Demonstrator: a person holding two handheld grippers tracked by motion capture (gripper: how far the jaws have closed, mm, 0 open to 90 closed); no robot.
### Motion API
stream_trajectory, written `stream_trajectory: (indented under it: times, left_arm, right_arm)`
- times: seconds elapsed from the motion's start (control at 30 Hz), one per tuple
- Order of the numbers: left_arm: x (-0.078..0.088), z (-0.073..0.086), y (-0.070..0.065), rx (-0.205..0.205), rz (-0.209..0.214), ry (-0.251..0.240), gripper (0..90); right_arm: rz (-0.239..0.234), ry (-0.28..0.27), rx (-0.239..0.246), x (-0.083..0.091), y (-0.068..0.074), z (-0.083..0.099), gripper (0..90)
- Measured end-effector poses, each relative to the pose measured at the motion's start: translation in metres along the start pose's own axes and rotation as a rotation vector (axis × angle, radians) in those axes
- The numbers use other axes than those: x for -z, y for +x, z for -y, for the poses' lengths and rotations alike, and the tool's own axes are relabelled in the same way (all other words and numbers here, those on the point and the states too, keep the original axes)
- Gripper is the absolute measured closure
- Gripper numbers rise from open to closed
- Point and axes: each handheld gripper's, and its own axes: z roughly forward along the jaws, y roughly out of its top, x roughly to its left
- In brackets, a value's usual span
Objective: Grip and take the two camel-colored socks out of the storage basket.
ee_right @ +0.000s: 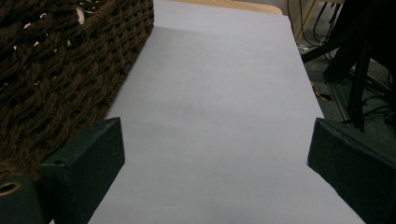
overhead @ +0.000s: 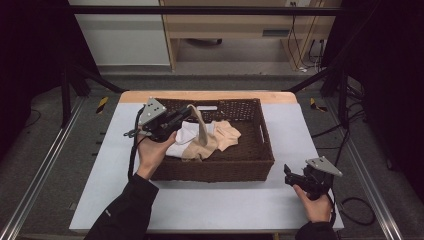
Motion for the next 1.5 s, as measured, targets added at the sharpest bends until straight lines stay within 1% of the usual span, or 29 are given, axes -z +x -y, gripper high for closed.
stream_trajectory:
  times: [0.17,0.2,0.23,0.27,0.4,0.67,0.73,0.77,0.8,0.83,0.9,0.93,0.97,1.1,1.13,1.23,1.3,1.33,1.37,1.4,1.43,1.47,1.5]
  left_arm:
    - [0.016,-0.013,-0.007,-0.017,0.014,-0.043,85.8]
    - [0.016,-0.013,-0.007,-0.017,0.014,-0.043,85.8]
    - [0.019,-0.016,-0.009,-0.017,0.021,-0.057,85.8]
    - [0.026,-0.021,-0.013,-0.026,0.031,-0.072,85.7]
    - [0.037,-0.027,-0.022,-0.054,0.049,-0.082,85.7]
    - [0.063,-0.035,-0.036,-0.067,0.098,-0.117,85.7]
    - [0.068,-0.035,-0.04,-0.068,0.113,-0.119,85.8]
    - [0.068,-0.035,-0.04,-0.068,0.113,-0.119,85.7]
    - [0.072,-0.033,-0.043,-0.076,0.123,-0.118,85.7]
    - [0.073,-0.03,-0.045,-0.074,0.13,-0.118,85.7]
    - [0.074,-0.025,-0.05,-0.089,0.133,-0.103,85.7]
    - [0.074,-0.025,-0.05,-0.089,0.133,-0.103,85.7]
    - [0.074,-0.021,-0.052,-0.088,0.139,-0.097,85.7]
    - [0.079,-0.01,-0.058,-0.082,0.171,-0.094,85.7]
    - [0.083,-0.007,-0.061,-0.081,0.182,-0.094,85.7]
    - [0.087,-0.003,-0.064,-0.079,0.192,-0.092,85.7]
    - [0.092,0.006,-0.067,-0.081,0.201,-0.071,85.7]
    - [0.092,0.006,-0.067,-0.081,0.201,-0.071,85.7]
    - [0.093,0.009,-0.068,-0.081,0.207,-0.063,85.7]
    - [0.095,0.013,-0.069,-0.079,0.211,-0.055,85.7]
    - [0.098,0.021,-0.07,-0.079,0.214,-0.036,85.7]
    - [0.098,0.021,-0.07,-0.079,0.214,-0.036,85.7]
    - [0.099,0.027,-0.07,-0.073,0.217,-0.027,85.7]
  right_arm:
    - [0.004,-0.005,-0.002,0.001,-0.001,0.0,4.3]
    - [0.004,-0.004,-0.003,0.001,-0.001,0.0,4.3]
    - [0.003,-0.003,-0.003,0.001,-0.001,0.0,4.3]
    - [0.003,-0.002,-0.004,0.001,0.0,0.0,4.3]
    - [0.005,-0.002,-0.001,0.001,0.0,0.0,4.3]
    - [0.006,-0.005,0.0,0.001,0.0,0.0,4.4]
    - [0.005,-0.006,-0.002,0.001,0.0,0.0,4.4]
    - [0.005,-0.006,-0.002,0.001,0.0,0.0,4.4]
    - [0.003,-0.001,0.005,0.0,0.0,0.001,4.5]
    - [0.001,0.003,0.004,0.0,0.001,0.001,4.6]
    - [0.0,-0.005,0.004,0.001,0.001,0.001,4.6]
    - [0.0,-0.005,0.004,0.001,0.001,0.001,4.6]
    - [0.001,-0.005,0.008,0.001,0.001,0.001,4.6]
    - [0.002,-0.004,0.007,0.001,0.0,0.001,4.6]
    - [0.003,-0.002,0.008,0.001,0.0,0.001,4.6]
    - [0.003,-0.002,0.008,0.001,0.0,0.001,4.6]
    - [0.003,-0.002,0.008,0.001,0.001,0.001,4.6]
    - [0.003,-0.002,0.008,0.001,0.001,0.001,4.6]
    - [0.003,-0.001,0.006,0.001,0.001,0.001,4.6]
    - [0.002,0.0,0.007,0.001,0.001,0.001,4.6]
    - [0.002,-0.001,0.007,0.001,0.001,0.001,4.6]
    - [0.002,-0.001,0.007,0.001,0.001,0.001,4.6]
    - [0.001,0.0,0.006,0.002,0.001,0.001,4.6]
